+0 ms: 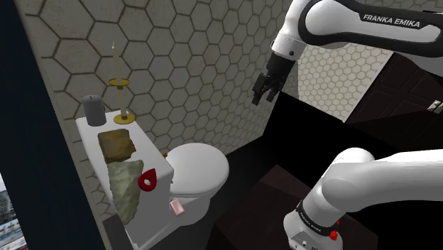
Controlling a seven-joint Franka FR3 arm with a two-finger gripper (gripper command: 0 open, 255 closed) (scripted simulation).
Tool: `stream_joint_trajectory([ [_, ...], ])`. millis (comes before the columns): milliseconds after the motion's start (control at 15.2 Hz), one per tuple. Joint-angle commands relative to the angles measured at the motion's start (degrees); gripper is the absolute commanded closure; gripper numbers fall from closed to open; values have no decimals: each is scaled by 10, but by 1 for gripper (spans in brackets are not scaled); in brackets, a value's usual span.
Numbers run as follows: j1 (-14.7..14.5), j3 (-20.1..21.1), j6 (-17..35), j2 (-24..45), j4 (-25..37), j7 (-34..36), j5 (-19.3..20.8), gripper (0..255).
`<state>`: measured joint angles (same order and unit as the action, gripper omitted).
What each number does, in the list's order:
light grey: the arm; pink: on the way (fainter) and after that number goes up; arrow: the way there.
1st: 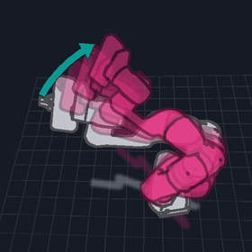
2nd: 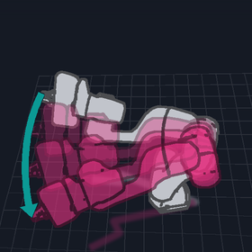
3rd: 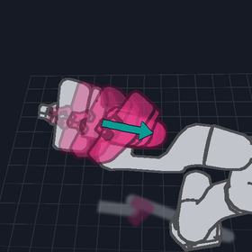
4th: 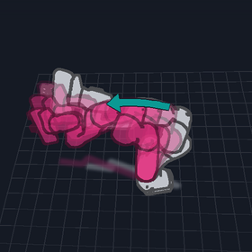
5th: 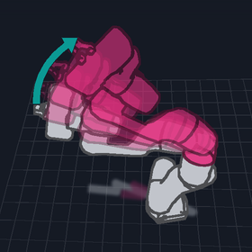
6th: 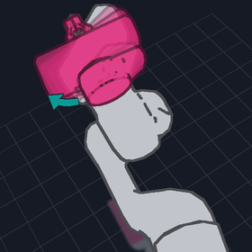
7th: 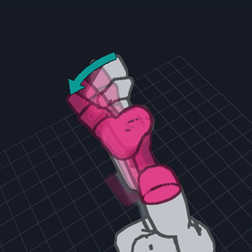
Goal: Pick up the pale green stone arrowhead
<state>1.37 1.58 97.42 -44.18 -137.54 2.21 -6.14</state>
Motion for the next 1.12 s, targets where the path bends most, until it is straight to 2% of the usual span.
stream_joint_trajectory([
  [0,0,0,0,0,0,0,0,0],
  [528,-32,108,100,32,-50,109,-49,0],
  [1056,-47,224,208,124,-47,224,-73,0],
])
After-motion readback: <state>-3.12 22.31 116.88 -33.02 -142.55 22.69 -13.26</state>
